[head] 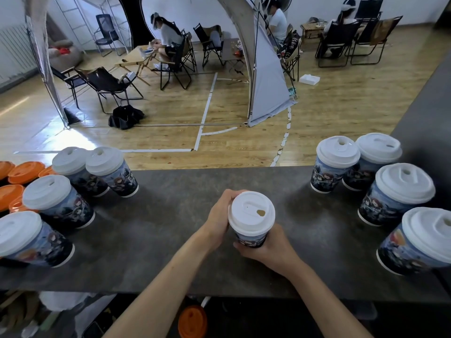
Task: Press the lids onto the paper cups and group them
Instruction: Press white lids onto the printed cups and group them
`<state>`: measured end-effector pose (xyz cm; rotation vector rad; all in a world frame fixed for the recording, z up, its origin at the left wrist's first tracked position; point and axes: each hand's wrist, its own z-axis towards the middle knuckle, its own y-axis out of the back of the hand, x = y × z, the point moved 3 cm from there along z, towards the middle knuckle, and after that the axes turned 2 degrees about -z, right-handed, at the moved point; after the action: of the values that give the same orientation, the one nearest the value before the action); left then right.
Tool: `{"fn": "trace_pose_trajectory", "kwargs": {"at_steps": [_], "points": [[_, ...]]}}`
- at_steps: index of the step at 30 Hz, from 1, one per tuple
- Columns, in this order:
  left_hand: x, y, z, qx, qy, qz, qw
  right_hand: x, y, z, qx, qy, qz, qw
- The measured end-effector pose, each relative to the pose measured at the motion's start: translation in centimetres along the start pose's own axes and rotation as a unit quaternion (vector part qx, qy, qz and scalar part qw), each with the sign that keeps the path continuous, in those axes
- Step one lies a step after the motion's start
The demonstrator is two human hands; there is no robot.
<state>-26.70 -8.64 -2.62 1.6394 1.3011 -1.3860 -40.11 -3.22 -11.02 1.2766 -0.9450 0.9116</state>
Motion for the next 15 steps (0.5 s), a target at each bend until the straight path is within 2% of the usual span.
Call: {"fn": "trace_pose_trajectory", "kwargs": {"at_steps": [2,6,8,11,13,15], "points": [[0.2,-0.3,-0.2,-0.005,-0.028,-0.014,1.0,0.0,0.0,0.0,-0.003,0.001,0.008,1.0],[1.8,-1.5,-1.4,-0.085,-0.133,-0.055,0.986,0.1,-0.2,0.2,-0.003,0.002,0.033,0.999],[2.1,-1.8,-1.4,-0.097,-0.128,-0.07,0.985,0.1,-0.3,0.2,0.003,0.005,0.037,0.999],[0.9,-1.0,-0.4,-0.009,-0.049,-0.065,0.997,0.2,0.0,0.1,0.013,0.007,0.03,0.999],[0.3,-0.7,0.0,0.064,-0.036,-0.045,0.996,0.4,0.1,-0.1,0.031,0.01,0.027,0.999],[0.4,-0.6,0.1,0.058,-0.044,-0.068,0.995,0.5,0.0,-0.2,0.04,0.013,0.034,0.999]]}}
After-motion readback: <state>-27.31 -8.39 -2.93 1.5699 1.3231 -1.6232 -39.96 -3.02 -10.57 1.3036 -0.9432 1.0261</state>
